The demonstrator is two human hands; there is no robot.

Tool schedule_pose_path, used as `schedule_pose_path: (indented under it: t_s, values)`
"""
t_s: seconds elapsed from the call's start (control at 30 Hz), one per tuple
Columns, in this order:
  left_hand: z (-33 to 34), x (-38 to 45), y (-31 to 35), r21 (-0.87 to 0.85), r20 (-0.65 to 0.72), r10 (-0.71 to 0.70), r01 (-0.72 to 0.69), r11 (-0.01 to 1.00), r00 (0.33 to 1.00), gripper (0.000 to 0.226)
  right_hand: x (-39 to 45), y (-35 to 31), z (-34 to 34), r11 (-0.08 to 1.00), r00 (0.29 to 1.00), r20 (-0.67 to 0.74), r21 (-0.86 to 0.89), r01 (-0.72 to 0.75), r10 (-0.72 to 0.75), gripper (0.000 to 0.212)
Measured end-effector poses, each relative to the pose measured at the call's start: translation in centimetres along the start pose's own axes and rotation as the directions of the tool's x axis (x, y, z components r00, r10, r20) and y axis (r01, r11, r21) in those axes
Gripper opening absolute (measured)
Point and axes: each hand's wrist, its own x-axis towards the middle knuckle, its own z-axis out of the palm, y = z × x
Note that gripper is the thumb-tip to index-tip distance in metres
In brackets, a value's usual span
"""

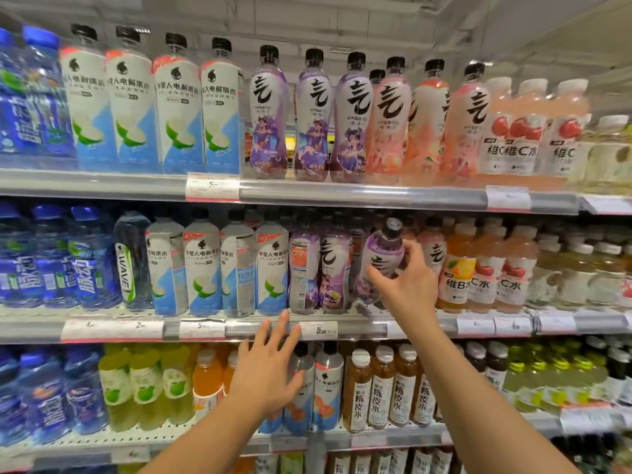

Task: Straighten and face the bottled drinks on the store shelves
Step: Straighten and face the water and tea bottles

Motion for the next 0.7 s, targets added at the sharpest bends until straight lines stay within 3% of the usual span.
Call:
schedule_pose_path:
  t_s: [0.37, 0.47, 0.57, 0.7]
  values:
    - [-0.2, 0.1, -0.2, -0.003, 0.014, 0.001, -0.001, 1.0, 1.0, 0.085, 1.3, 2.2, 2.6, 0.995, 0.991, 0.1, -0.038, -0.087, 0.09, 0.069]
    - [-0.2, 0.1, -0.1, 0.0, 0.003, 0.003, -0.003, 1.0, 1.0, 0.085, 2.4, 1.9, 2.5, 0.967, 0.994, 0.104, -0.253, -0.012, 0.04, 0.069]
    - [-0.1, 0.2, -0.1, 0.007, -0.008, 0.004, -0.004, 1.0, 1.0, 0.085, 3.1, 1.6, 2.6, 0.856, 0.993, 0.087, -0.504, 0.116, -0.083, 0.062]
    - [0.2, 0.3, -0.3, 0.013, -0.033, 0.002, -0.002, 1.0, 0.999, 0.085, 4.5, 1.0, 2.4, 0.789, 0.99, 0.141, -0.604, 0.107, -0.026, 0.058]
